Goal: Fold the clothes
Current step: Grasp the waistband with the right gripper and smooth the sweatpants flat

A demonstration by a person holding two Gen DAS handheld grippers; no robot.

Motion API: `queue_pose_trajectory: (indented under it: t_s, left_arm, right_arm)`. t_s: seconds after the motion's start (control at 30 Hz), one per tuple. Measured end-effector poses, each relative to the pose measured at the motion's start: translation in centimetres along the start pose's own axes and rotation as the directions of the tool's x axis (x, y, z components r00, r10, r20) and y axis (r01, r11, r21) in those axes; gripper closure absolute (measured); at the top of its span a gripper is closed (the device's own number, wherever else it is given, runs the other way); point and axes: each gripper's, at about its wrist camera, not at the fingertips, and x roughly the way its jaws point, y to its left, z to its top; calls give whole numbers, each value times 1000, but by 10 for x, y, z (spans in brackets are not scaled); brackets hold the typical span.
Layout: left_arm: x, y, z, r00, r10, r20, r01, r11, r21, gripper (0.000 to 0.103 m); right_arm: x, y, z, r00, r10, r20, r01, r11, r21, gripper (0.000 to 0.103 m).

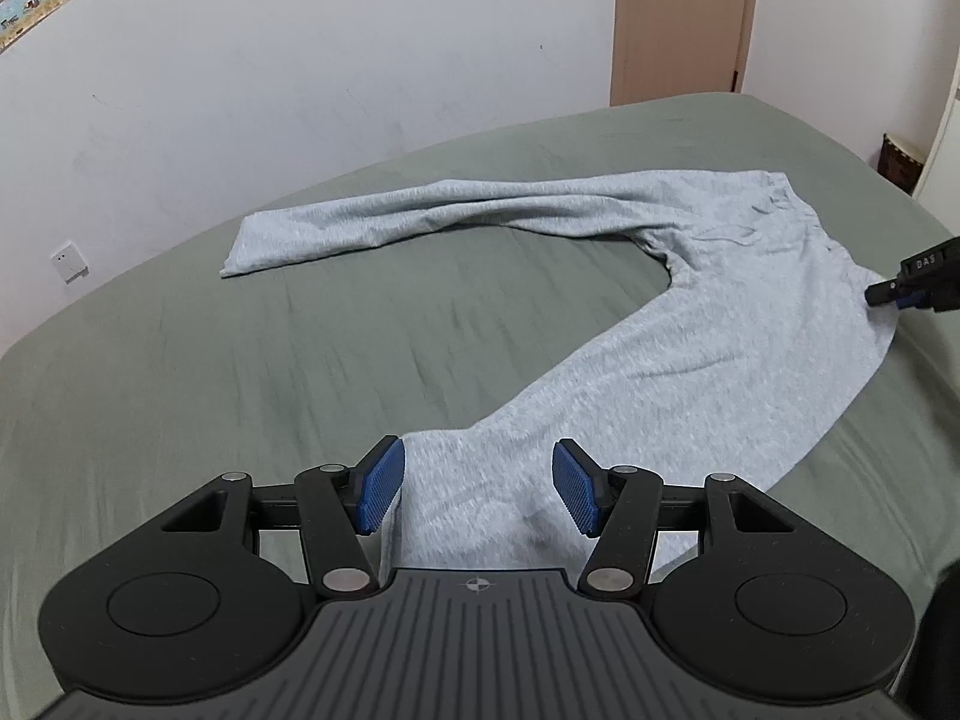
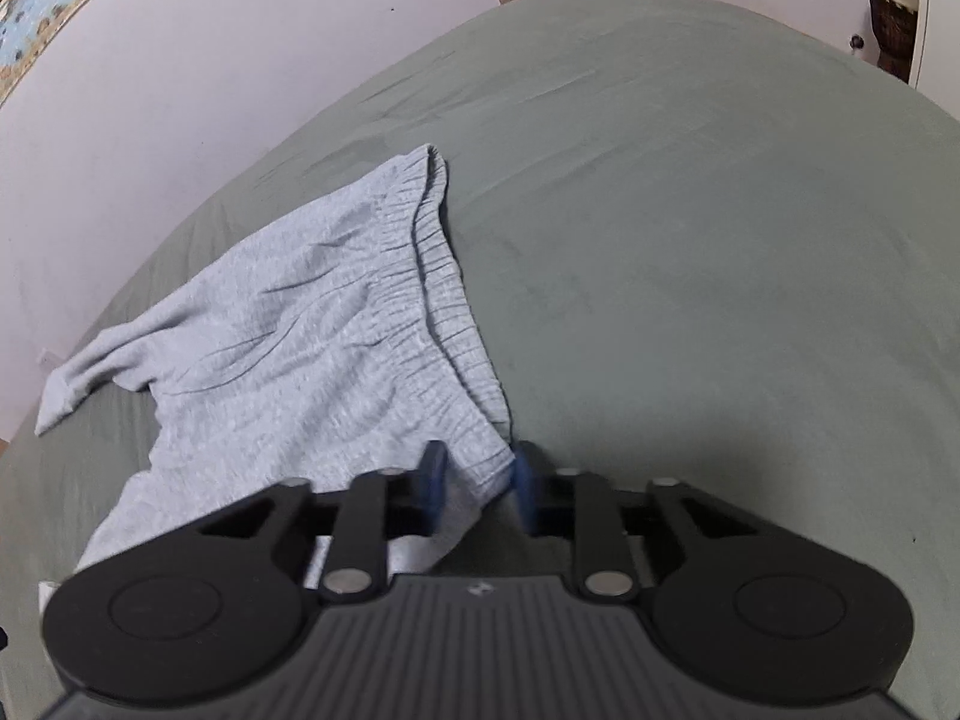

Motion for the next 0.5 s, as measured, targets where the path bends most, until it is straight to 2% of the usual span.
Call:
queue_pose_trajectory:
  t_s: [0.17, 0.27, 0.33, 0.43, 0.5]
  left_arm:
    - [-3, 1, -1, 1000, 2, 5, -2, 1000, -3, 49]
    - [-2, -1, -2, 1000, -1, 1, 1, 1000, 5, 49]
    - [-1, -2, -5, 1000, -3, -5, 3, 1000, 5, 49]
    - [-3, 3, -11, 1000, 4, -8, -4, 1000, 9, 49]
    - [-3, 11, -16, 1000, 19, -17, -19, 1000, 2, 49]
  right_arm:
    - [-37, -9, -3, 999, -11, 41, 9, 999, 40, 89]
    - [-32, -18, -10, 999, -53, 6, 53, 998, 22, 88]
    - [-22, -26, -13, 999, -42, -31, 44, 998, 50, 85]
    - [-21, -28, -15, 999, -30, -30, 32, 997, 70, 77]
    - [-30, -26, -13, 1000, -28, -10, 28, 997, 75, 62]
